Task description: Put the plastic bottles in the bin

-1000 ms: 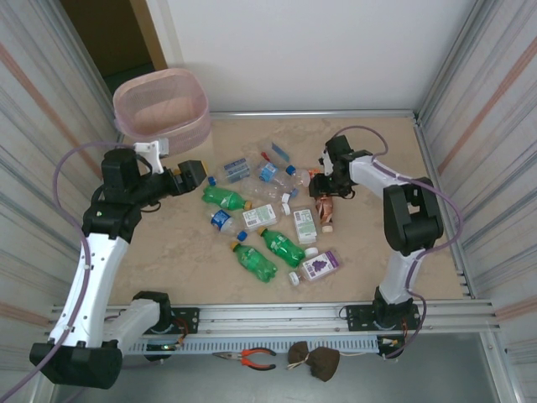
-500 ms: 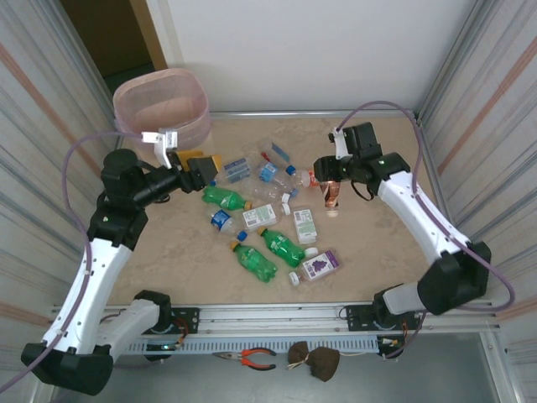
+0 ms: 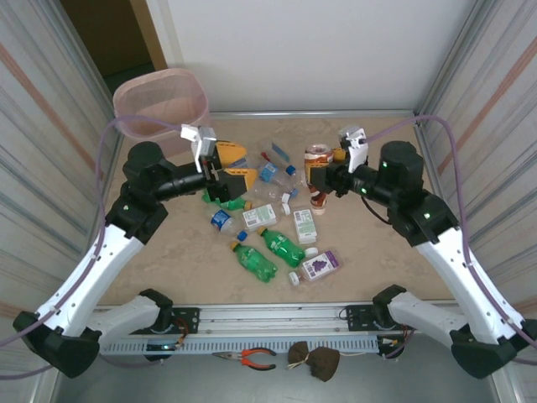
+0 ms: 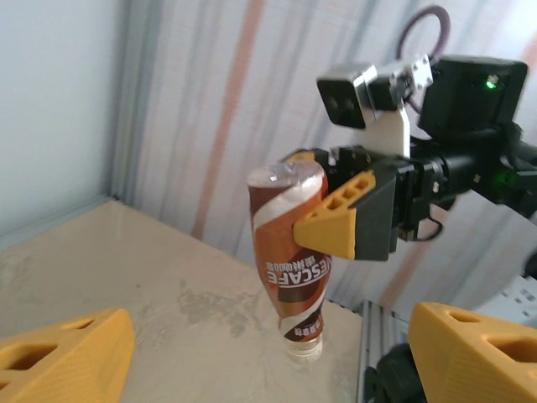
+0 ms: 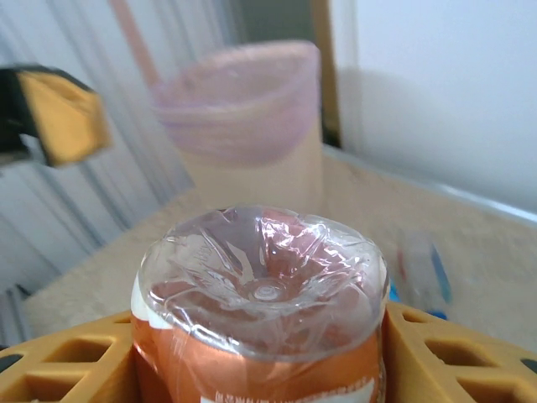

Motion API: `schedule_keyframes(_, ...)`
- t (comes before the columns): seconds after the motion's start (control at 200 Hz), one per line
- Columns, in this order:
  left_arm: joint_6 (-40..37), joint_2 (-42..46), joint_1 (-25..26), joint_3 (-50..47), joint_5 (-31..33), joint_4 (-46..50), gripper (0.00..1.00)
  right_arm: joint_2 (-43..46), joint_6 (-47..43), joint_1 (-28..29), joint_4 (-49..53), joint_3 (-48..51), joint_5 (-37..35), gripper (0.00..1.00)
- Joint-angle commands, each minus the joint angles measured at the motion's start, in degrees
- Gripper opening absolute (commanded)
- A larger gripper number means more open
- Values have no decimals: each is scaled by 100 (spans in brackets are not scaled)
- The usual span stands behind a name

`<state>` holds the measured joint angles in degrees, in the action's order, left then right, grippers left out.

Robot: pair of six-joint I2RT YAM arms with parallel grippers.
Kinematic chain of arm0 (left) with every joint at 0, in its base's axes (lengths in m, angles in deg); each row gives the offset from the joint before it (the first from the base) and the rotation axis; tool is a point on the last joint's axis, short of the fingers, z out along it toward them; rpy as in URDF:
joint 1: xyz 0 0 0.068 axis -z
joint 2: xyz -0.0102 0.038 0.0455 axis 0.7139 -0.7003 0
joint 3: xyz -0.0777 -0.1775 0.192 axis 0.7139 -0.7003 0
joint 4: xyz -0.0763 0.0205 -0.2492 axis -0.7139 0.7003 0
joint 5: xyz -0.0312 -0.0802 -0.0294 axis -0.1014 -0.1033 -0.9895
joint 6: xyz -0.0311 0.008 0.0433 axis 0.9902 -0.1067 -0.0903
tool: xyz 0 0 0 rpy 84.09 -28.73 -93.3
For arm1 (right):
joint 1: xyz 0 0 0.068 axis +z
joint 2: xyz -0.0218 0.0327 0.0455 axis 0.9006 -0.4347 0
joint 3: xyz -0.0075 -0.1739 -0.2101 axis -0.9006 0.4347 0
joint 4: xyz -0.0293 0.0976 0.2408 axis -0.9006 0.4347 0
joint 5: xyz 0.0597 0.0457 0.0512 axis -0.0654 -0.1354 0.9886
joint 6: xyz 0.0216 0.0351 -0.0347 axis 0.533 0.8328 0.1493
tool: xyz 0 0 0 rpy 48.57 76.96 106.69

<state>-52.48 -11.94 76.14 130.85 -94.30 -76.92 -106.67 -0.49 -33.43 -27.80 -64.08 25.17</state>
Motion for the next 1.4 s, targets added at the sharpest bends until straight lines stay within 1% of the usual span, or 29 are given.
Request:
schedule_keyframes(0.0,-716,-75,303,333,-345,-147,86,256,-13,119,-785,59,771,59)
schedule_keyframes(0.16,-980,-330,726,524,-542,-118,86,395,33,323,-1206,40,1416,59)
schedule_keyframes(0.245,-1139,-490,965,690,-624,-2,87,410,-78,418,-1250,-46,1777,59)
schedule_keyframes(0.371,-1406,-767,1364,969,-826,195,88,414,-167,568,-1339,-107,2100,59)
schedule_keyframes(0.521,-1595,-1055,1706,1294,-1135,442,87,427,-238,748,-1546,-95,2217,59)
schedule_keyframes(0.646,-1631,-1160,1900,1391,-1116,416,86,414,-280,918,-1679,-104,2291,59)
schedule_keyframes(0.726,-1569,-1196,1957,1376,-1107,271,84,393,-306,1001,-1681,-132,2285,59)
schedule_keyframes(0.987,-1441,-1198,1982,1251,-1153,33,74,436,-440,1219,-1616,-134,2006,58)
schedule_keyframes(1.067,-1439,-1197,1991,1218,-1127,24,69,438,-464,1241,-1602,-146,1954,58)
schedule_keyframes(1.287,-1439,-1219,1990,1199,-1149,-11,61,419,-504,1275,-1577,-129,1884,58)
schedule_keyframes(1.393,-1472,-1211,1994,1209,-1142,-8,59,426,-518,1281,-1549,-127,1831,58)
